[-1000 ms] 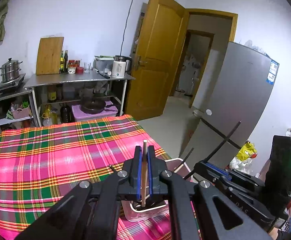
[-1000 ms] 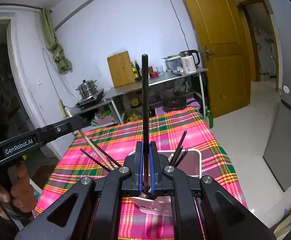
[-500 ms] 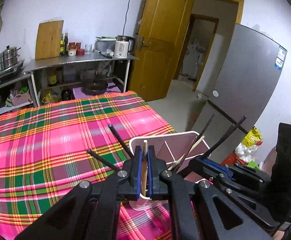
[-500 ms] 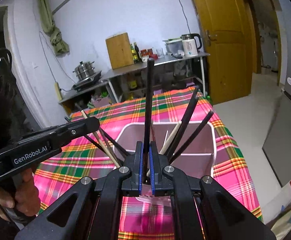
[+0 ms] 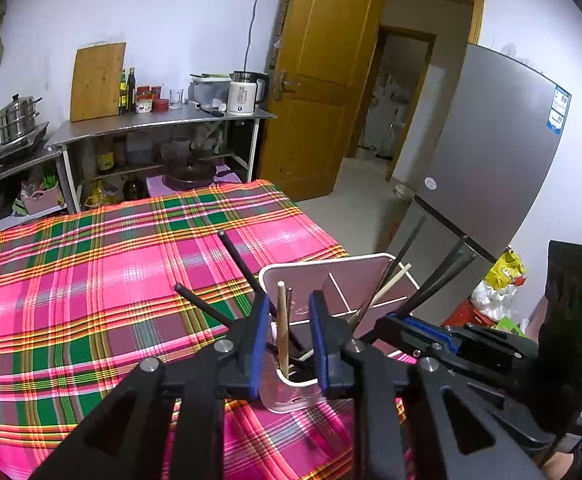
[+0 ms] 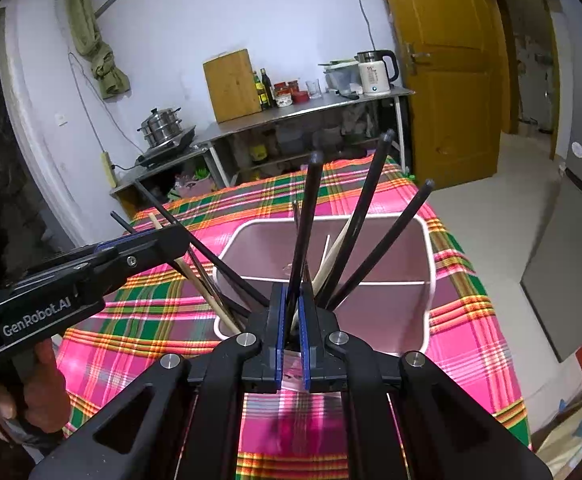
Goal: Organize utensils
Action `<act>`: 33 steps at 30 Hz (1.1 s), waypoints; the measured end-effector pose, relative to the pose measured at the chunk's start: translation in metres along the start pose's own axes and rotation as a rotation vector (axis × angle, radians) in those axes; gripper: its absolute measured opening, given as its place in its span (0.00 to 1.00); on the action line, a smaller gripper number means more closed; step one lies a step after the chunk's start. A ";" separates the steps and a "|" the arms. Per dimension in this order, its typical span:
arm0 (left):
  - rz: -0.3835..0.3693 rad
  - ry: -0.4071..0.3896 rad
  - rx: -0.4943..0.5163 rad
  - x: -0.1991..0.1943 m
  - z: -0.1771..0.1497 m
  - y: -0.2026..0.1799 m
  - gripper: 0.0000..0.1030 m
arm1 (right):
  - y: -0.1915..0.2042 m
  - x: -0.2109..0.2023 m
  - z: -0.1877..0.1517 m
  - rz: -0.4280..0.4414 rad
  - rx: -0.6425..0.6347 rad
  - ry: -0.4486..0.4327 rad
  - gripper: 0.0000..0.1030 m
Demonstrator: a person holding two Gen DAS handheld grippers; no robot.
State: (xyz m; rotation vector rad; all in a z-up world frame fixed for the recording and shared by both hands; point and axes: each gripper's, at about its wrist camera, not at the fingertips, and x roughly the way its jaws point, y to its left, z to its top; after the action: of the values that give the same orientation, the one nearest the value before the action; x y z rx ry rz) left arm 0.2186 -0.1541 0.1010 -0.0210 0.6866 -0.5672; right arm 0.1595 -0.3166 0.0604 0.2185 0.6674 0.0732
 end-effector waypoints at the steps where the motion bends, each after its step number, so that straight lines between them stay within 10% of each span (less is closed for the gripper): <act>1: 0.001 -0.005 0.002 -0.002 0.001 0.000 0.21 | 0.000 -0.002 -0.001 0.000 -0.001 -0.005 0.08; 10: 0.001 -0.072 0.011 -0.037 -0.002 -0.004 0.40 | 0.006 -0.034 0.002 -0.005 -0.020 -0.062 0.11; 33: 0.061 -0.136 0.002 -0.069 -0.085 -0.001 0.44 | 0.024 -0.083 -0.059 -0.060 -0.095 -0.111 0.17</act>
State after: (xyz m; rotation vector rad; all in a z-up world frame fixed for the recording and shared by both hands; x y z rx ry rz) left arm 0.1232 -0.1066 0.0754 -0.0366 0.5527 -0.5029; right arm 0.0575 -0.2944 0.0711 0.1098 0.5582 0.0353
